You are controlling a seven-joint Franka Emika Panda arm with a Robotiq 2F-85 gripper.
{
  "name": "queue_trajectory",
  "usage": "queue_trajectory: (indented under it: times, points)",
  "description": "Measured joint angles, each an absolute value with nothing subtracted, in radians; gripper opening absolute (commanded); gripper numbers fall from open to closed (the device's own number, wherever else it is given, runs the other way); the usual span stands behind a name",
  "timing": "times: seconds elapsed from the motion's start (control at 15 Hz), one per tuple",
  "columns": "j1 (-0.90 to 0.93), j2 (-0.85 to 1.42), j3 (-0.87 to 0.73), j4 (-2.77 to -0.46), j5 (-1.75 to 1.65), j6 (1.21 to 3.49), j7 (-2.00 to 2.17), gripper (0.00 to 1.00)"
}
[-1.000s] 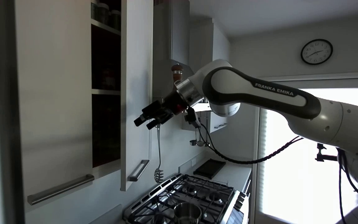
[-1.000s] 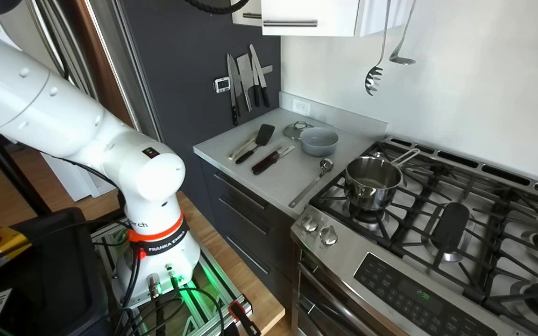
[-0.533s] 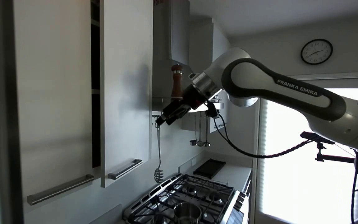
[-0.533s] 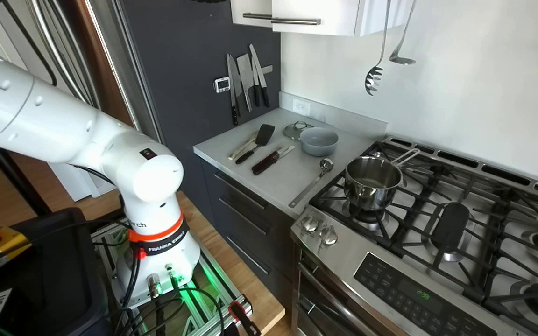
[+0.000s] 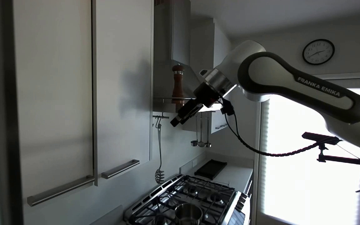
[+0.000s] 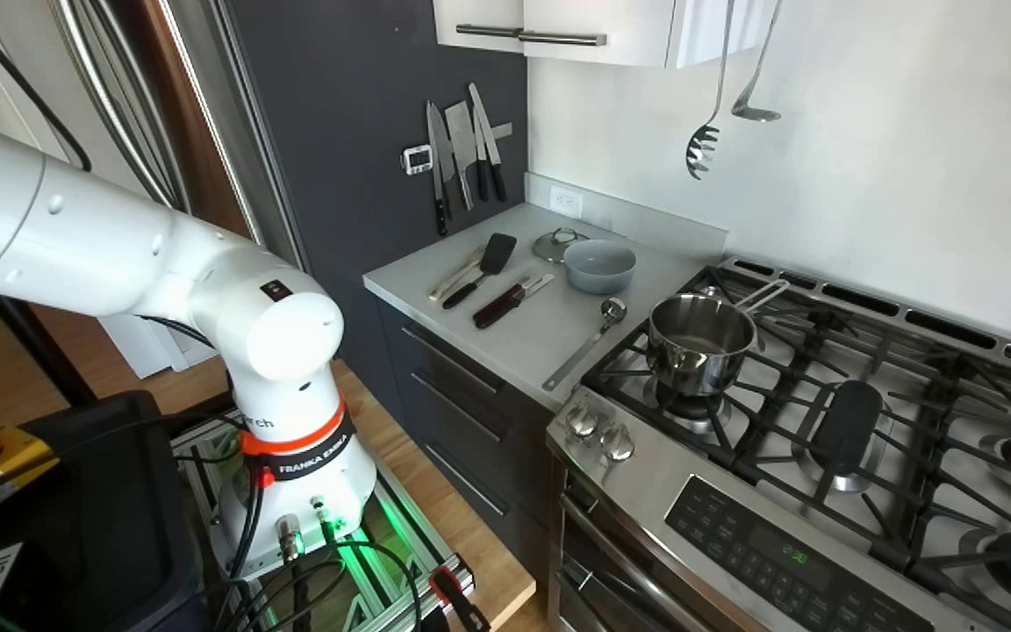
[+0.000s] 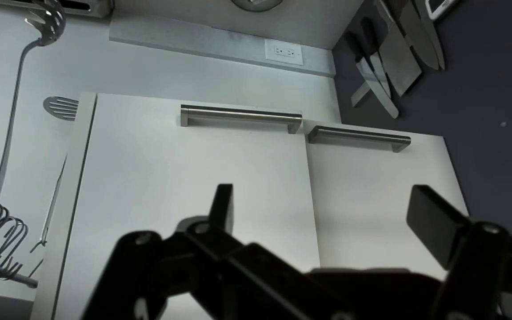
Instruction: Move the container from the counter to the bottom shelf of the cupboard then close the cupboard door
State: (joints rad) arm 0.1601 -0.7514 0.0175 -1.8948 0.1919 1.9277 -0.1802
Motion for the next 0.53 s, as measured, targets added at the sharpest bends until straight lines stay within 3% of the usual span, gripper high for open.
queue_trajectory:
  times: [0.53]
  points:
    - [0.159, -0.766, 0.016, -1.894, 0.189, 1.898, -0.190, 1.00]
